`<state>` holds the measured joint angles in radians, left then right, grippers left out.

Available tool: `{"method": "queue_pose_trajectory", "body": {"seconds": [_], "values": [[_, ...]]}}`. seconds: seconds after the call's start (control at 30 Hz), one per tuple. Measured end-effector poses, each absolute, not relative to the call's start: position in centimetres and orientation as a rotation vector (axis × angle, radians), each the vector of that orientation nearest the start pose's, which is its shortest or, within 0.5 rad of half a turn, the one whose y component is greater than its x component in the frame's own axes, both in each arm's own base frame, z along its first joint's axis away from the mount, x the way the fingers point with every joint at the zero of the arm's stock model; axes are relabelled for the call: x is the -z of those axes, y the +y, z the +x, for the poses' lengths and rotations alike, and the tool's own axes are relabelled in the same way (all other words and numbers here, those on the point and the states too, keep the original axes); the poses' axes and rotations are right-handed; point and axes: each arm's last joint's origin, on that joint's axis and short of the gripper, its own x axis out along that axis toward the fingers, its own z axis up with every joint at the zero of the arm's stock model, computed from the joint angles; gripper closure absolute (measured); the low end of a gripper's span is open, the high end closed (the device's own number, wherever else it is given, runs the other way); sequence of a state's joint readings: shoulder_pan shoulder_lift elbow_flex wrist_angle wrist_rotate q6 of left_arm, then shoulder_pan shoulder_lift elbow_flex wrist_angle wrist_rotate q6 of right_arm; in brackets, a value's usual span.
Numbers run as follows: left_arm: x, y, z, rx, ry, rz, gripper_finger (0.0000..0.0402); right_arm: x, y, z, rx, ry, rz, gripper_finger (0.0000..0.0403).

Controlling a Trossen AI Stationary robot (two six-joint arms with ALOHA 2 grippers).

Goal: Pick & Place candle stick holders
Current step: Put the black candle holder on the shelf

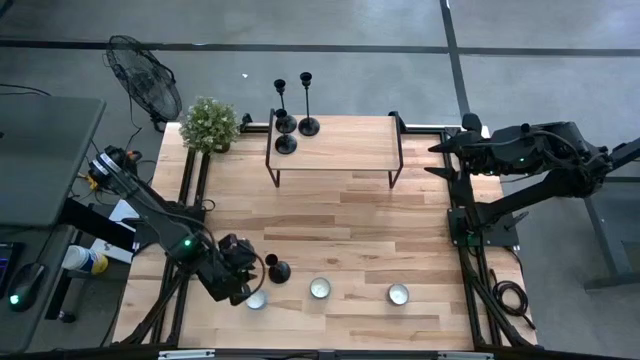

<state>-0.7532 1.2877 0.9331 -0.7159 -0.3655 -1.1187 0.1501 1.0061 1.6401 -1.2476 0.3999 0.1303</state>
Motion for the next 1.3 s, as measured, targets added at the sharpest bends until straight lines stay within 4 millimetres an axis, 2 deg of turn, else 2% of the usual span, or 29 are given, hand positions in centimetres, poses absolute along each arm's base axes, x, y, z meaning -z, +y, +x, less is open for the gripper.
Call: {"method": "queue_pose_trajectory", "body": {"seconds": [0.1,0.43,0.77,0.87,1.07,1.3], "values": [[-23.9,-15.7,18.3,-0.205,0.94,-0.459,0.0289,-46.5,0.7,11.8,0.266,0.577,-0.037,0.0195],[-24.3,-15.7,18.8,-0.222,0.815,-0.383,0.0289,-46.6,0.7,11.8,0.26,0.576,-0.024,0.0195],[-24.3,-15.8,18.9,-0.214,0.81,-0.393,0.0287,-46.5,0.7,11.8,0.259,0.576,-0.023,0.0195],[-24.3,-15.8,18.9,-0.222,0.806,-0.404,0.027,-46.5,0.7,11.8,0.259,0.576,-0.023,0.0195],[-24.4,-15.8,19.0,-0.233,0.781,-0.426,0.0203,-46.5,0.7,11.8,0.258,0.576,-0.023,0.0195],[-24.0,-16.5,20.0,-0.21,0.726,-0.38,0.0199,-46.5,0.7,11.8,0.258,0.578,-0.024,0.0195]]}}
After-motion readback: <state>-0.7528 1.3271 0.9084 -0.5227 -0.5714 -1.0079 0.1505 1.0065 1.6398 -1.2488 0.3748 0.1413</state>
